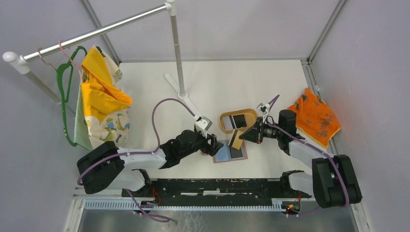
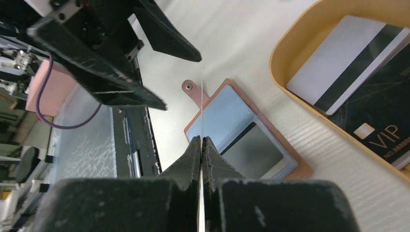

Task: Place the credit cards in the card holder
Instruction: Pick up the credit card from the storage box, then insert the credit card into the card holder.

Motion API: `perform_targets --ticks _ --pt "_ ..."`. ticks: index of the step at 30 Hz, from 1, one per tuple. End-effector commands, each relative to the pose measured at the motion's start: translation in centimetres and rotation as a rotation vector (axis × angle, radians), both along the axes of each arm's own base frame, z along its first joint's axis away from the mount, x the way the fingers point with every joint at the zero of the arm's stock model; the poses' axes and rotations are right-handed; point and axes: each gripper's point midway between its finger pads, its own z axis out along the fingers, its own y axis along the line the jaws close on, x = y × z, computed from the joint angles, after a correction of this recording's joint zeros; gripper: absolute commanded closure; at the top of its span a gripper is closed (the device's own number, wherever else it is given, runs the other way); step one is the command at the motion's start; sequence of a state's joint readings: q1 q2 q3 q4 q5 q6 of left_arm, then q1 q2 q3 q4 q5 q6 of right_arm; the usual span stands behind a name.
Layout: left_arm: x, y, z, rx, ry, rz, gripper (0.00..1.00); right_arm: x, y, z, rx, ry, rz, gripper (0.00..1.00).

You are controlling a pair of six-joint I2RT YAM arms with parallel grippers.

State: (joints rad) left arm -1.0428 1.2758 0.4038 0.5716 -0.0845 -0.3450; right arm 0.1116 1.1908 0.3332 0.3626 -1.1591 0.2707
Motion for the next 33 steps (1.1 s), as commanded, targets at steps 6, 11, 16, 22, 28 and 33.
perform_targets --ticks 6,11,16,22,28,33 --pt "5.6 -0.3 -1.9 -0.072 0.248 0.211 0.69 1.5 0.1 -2.1 -0.06 0.149 -0.103 1.0" --pt "8.4 -1.5 -4.6 -0.003 0.287 0.239 0.8 1.8 0.0 -2.2 -0.084 0.144 -0.1 1.0" --pt "10.1 -3.8 -6.5 0.016 0.313 0.22 0.82 1.8 0.0 -2.0 -0.089 0.138 -0.092 1.0" --pt "12.7 -7.2 -6.0 0.005 0.284 0.185 0.81 1.8 -0.2 -2.7 -0.103 0.191 -0.108 1.0" --pt "14.0 -8.3 -4.5 -0.019 0.238 0.172 0.81 1.5 -0.3 -3.4 -0.108 0.254 -0.14 1.0" --pt "13.3 -3.0 -1.5 0.003 0.14 0.304 0.67 0.9 0.1 -3.8 -0.092 0.299 -0.139 1.0"
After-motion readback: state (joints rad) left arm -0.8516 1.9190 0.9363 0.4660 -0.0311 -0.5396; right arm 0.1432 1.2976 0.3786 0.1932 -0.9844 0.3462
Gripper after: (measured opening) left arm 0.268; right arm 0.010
